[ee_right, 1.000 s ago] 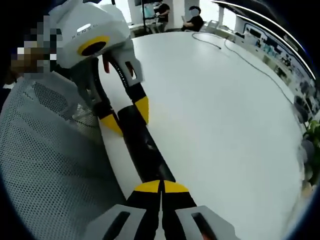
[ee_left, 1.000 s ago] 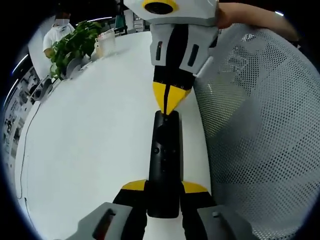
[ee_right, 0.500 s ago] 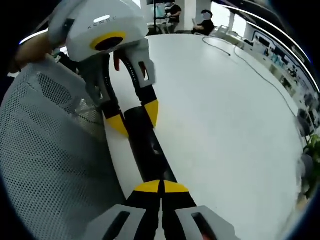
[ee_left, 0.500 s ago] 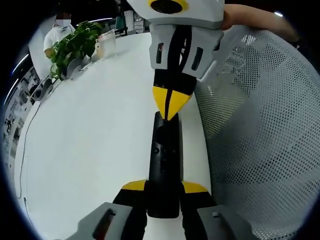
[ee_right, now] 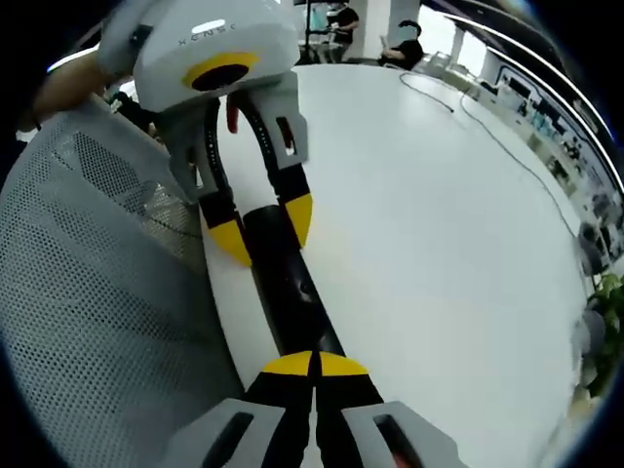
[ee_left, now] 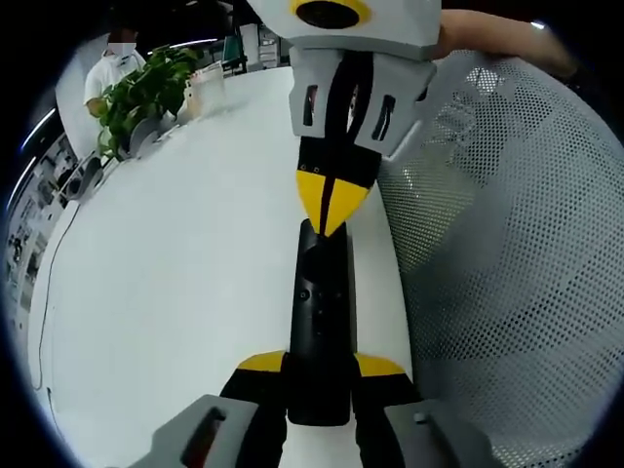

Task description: Press the specified remote control buttons in sequence, fully releasing each button before pressing the next.

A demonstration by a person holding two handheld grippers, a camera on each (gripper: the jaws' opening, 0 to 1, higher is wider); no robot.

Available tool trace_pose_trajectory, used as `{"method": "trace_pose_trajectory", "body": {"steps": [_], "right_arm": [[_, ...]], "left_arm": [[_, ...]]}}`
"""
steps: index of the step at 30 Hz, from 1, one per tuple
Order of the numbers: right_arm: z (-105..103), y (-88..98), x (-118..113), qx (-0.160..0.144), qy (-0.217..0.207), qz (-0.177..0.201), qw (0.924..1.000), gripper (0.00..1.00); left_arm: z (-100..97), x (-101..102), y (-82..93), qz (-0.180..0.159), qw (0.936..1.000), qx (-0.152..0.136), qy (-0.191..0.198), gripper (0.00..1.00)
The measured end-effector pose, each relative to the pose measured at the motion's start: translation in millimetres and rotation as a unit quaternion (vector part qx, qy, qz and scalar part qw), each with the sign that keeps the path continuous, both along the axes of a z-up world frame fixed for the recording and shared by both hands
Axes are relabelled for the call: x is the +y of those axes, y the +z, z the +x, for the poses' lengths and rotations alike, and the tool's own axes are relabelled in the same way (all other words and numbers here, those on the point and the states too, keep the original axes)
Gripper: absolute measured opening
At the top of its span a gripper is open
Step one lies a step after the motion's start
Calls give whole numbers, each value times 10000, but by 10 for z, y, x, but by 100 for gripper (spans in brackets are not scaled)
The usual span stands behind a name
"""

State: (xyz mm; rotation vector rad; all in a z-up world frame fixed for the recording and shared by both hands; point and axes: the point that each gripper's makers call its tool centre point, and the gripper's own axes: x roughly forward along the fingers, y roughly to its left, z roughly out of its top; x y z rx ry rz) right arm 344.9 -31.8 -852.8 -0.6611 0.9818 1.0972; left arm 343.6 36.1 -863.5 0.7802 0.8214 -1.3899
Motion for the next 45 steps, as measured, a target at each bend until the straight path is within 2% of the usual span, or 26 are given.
{"method": "trace_pose_trajectory", "body": {"steps": [4, 7, 8, 11, 14, 19, 25, 29, 31, 34, 36, 38, 45], "right_arm": [[-19, 31, 115, -29, 124, 201, 9997, 0], [-19, -25, 87, -138, 318, -23, 9994, 0], [-27, -3, 117, -124, 313, 75, 9994, 0], [-20, -4, 109, -126, 308, 67, 9994, 0], [-26, -7, 113, -277, 782, -26, 9966, 0], [-29, -17, 122, -344, 1325, -224, 9903, 0], [-25, -26, 142, -467, 1606, -329, 9854, 0], [-16, -29, 141, -486, 1656, -346, 9844, 0], [-8, -25, 139, -429, 1527, -279, 9869, 0], [-7, -4, 139, -422, 1156, 130, 9923, 0], [-20, 4, 110, -487, 1337, 198, 9896, 0], [-30, 7, 129, -375, 1312, 216, 9904, 0], [-3, 1, 175, -367, 1227, 276, 9914, 4]], "left_arm": [[-3, 1, 1, -12, 10000, 0, -1, 25], [-2, 0, 0, -25, 10000, 6, 8, 25], [-2, 0, 0, -27, 10000, 3, 4, 25], [-3, -1, 0, -35, 10000, -1, -15, 25], [-3, -1, 0, -47, 10000, 6, -17, 24], [-3, -4, 1, -59, 10000, 11, -21, 24], [-2, -4, 1, -96, 10000, 14, -15, 24], [2, -4, 0, -74, 10000, 11, -29, 24], [1, -4, 1, -95, 10000, 28, -8, 24], [2, -3, 3, -100, 9999, 27, -2, 24], [3, -4, 3, -84, 10000, 23, -2, 24], [5, -3, 2, -83, 10000, 37, 10, 24], [7, -1, 4, -104, 9999, 59, 22, 24]]}}
